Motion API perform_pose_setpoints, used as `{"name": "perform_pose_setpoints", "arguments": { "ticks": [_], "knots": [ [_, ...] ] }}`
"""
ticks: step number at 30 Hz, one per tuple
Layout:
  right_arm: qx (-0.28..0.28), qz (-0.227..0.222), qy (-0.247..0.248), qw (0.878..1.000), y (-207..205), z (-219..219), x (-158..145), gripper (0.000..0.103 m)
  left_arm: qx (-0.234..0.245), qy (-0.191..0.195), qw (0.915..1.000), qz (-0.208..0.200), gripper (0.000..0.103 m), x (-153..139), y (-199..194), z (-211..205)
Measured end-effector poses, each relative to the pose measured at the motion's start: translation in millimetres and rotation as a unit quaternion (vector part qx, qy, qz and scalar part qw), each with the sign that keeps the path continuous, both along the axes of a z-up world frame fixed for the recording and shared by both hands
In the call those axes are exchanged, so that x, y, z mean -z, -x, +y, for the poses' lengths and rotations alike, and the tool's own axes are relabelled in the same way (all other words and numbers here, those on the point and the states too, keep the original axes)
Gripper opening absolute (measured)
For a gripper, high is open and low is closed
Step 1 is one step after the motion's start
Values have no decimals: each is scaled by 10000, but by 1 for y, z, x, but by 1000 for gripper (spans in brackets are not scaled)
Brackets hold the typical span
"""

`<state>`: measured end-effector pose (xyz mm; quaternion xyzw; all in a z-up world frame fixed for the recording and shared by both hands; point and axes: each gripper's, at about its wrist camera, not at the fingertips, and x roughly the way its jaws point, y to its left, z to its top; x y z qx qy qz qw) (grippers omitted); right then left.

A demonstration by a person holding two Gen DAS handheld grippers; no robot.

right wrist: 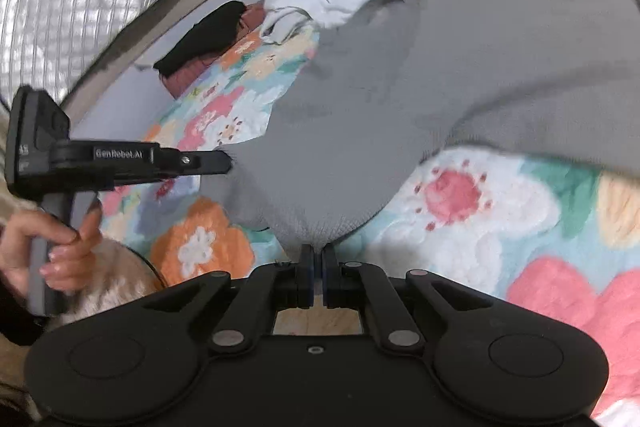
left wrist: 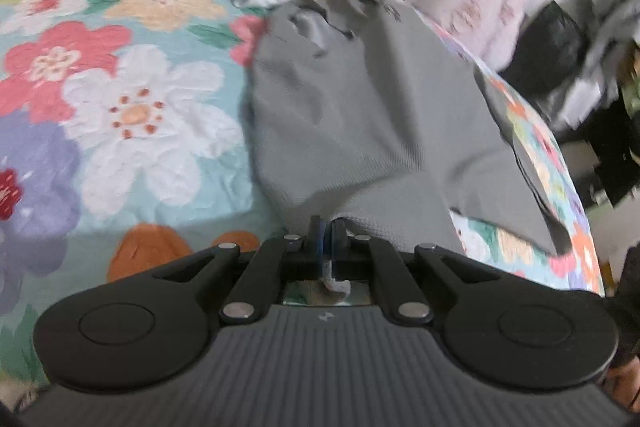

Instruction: Fold clothes

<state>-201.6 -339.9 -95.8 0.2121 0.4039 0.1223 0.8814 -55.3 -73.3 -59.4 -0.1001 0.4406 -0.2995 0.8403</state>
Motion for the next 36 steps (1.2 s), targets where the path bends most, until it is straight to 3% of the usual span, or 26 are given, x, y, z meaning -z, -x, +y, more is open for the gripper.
{"name": "perform_pose_setpoints", "arguments": {
  "ticks": [5, 8, 11, 15, 17, 19, 21, 22, 24, 27, 31, 35, 36],
  "knots": [
    [145, 183, 425, 9988, 9, -3, -6, 7, -471, -183, 9958, -757, 1, -18, 15, 8],
    [216, 161, 715, 9971, 17, -2, -10, 9, -442, 69, 9980, -436, 3, -19, 11, 14],
    [116, 184, 960, 9951, 26, 0, -16, 9, -233, 50, 9991, 346, 3, 0, 7, 7],
    [118, 333, 1471, 9885, 26, 0, -21, 10, 629, 82, 9958, 657, 3, 21, 15, -14],
    [84, 298, 1721, 9846, 25, -5, -26, 14, 763, -184, 9950, 612, 8, 29, 16, -30],
    [66, 301, 1797, 9832, 23, -13, -29, 24, 594, -269, 9949, 773, 14, 41, 5, -40],
    [41, 309, 1779, 9836, 20, -24, -32, 26, 384, -315, 9947, 897, 8, 50, -5, -48],
    [30, 286, 1699, 9850, 18, -29, -32, 30, 393, -339, 9959, 745, 0, 47, -6, -50],
    [40, 246, 1545, 9877, 16, -38, -30, 35, 241, -326, 9992, -61, 0, 20, 8, -42],
    [136, 183, 1474, 9888, 15, -49, -24, 35, -147, -373, 9915, -1235, 0, -28, 38, -21],
    [339, 156, 1352, 9901, 24, -76, -14, 35, -202, -327, 9968, -698, 0, -34, 39, -15],
    [609, 91, 1485, 9870, 37, -108, -13, 35, 86, -530, 9981, -286, 2, -10, 41, -42],
    [695, 73, 1493, 9863, 40, -118, -15, 35, 238, -588, 9974, -351, 2, -10, 44, -54]
  ]
}}
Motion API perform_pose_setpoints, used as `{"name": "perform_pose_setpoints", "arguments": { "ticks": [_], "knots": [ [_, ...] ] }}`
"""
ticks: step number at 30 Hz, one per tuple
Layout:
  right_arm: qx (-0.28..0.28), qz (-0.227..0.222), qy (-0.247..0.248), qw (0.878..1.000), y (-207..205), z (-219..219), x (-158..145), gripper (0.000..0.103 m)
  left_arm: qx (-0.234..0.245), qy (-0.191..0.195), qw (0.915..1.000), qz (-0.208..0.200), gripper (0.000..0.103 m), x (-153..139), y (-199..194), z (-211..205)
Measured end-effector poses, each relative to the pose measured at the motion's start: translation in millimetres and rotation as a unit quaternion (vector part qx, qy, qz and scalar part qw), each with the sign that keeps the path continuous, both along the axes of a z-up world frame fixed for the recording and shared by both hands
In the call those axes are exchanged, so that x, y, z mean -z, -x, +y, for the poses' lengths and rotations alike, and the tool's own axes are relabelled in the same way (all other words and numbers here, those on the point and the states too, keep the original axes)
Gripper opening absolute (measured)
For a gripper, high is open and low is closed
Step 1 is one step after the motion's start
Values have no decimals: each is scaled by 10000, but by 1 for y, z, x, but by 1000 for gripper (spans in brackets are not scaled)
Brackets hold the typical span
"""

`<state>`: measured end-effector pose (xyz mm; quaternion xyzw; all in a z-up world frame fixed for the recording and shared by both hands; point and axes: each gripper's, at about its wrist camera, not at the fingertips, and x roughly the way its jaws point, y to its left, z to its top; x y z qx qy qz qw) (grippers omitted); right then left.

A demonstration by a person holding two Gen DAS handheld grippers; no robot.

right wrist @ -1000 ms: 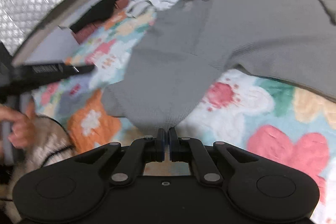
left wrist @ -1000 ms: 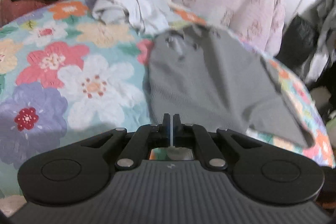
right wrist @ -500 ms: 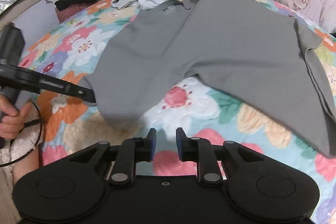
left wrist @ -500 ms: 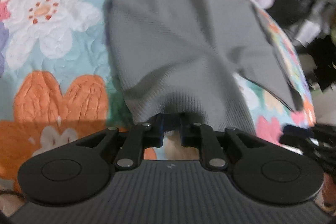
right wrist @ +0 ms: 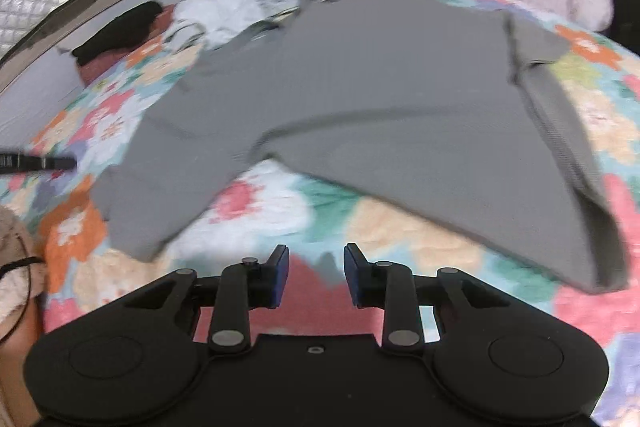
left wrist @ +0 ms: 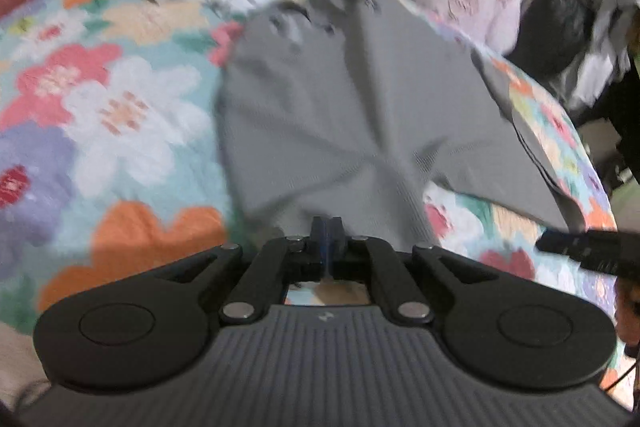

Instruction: Fold clothes

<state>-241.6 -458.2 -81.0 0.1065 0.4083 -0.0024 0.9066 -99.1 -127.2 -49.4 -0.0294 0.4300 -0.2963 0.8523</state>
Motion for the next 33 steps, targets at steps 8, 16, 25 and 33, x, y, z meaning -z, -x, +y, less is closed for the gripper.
{"name": "perform_pose_setpoints", "arguments": {
  "ticks": [8, 16, 25, 33],
  "knots": [
    [686, 401, 844, 9933, 12, -76, -7, 44, 1583, -840, 9799, -875, 21, -5, 18, -119],
    [1060, 915, 1149, 9835, 13, -136, 1, 53, 2164, -1658, 9574, -949, 53, 32, -9, -206],
    [1432, 820, 867, 9825, -10, -172, 33, 2, 2116, -1534, 9579, -1186, 6, 45, -22, -207],
    [1801, 221, 796, 9802, 54, -166, -38, 2, 2244, -764, 9690, -689, 4, 11, 3, -181]
  ]
}}
